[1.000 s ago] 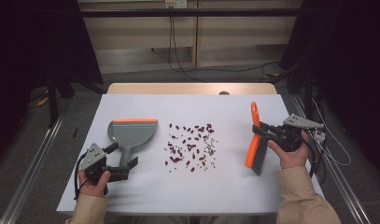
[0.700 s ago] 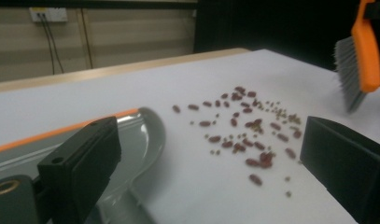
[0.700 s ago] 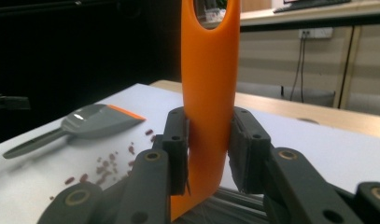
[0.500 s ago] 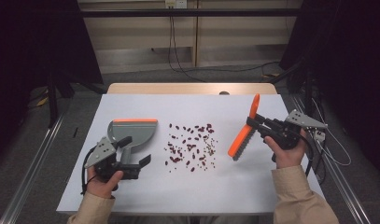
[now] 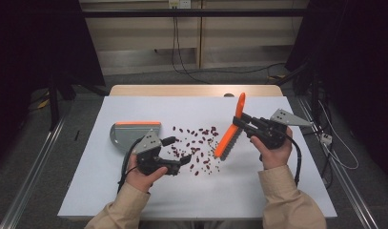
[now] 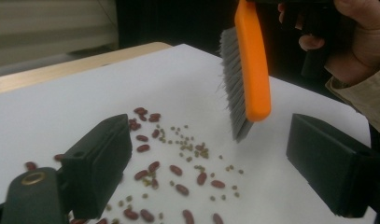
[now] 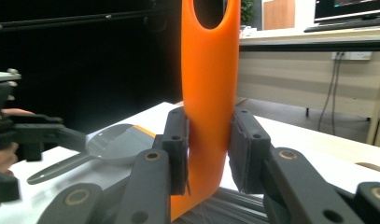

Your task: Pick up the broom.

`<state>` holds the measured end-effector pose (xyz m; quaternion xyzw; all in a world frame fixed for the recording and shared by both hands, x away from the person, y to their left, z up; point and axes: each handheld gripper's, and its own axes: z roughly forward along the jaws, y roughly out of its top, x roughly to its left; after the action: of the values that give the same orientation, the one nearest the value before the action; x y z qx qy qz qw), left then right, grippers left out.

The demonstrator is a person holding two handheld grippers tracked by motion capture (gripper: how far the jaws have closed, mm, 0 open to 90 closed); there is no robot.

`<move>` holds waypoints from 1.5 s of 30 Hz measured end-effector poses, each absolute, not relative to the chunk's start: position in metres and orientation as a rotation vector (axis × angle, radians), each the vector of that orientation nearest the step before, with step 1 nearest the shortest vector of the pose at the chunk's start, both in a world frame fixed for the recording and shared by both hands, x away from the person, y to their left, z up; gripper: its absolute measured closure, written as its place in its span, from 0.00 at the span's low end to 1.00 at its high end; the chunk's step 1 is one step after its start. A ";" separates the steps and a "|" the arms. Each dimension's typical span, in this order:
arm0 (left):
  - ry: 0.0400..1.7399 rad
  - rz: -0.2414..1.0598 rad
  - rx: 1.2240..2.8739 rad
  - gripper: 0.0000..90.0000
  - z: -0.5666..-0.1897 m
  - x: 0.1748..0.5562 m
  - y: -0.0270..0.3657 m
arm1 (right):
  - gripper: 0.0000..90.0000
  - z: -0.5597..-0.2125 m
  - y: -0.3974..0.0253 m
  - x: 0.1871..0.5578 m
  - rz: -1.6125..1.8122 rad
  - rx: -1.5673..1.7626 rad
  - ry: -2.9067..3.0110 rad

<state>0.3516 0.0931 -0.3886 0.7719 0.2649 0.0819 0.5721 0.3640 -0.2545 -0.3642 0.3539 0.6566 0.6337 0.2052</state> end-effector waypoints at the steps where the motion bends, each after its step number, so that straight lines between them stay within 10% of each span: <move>1: 0.616 0.179 1.816 0.18 -0.389 0.353 0.088 | 0.78 -0.364 -0.252 0.365 1.774 0.982 1.834; 12: 0.639 0.096 1.873 0.44 -0.399 0.368 0.044 | 0.78 -0.361 -0.212 0.370 1.776 0.928 1.905; 16: 0.656 0.130 1.905 0.76 -0.400 0.367 0.044 | 0.78 -0.360 -0.200 0.371 1.782 0.914 1.909; 45: 0.774 0.250 1.841 0.78 -0.397 0.367 0.064 | 0.52 -0.375 -0.192 0.367 1.655 1.003 1.862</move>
<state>0.3672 0.0642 -0.3974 0.7729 0.3247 0.1051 0.5349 0.3666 -0.1919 -0.3746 0.3638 0.6753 0.6004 0.2260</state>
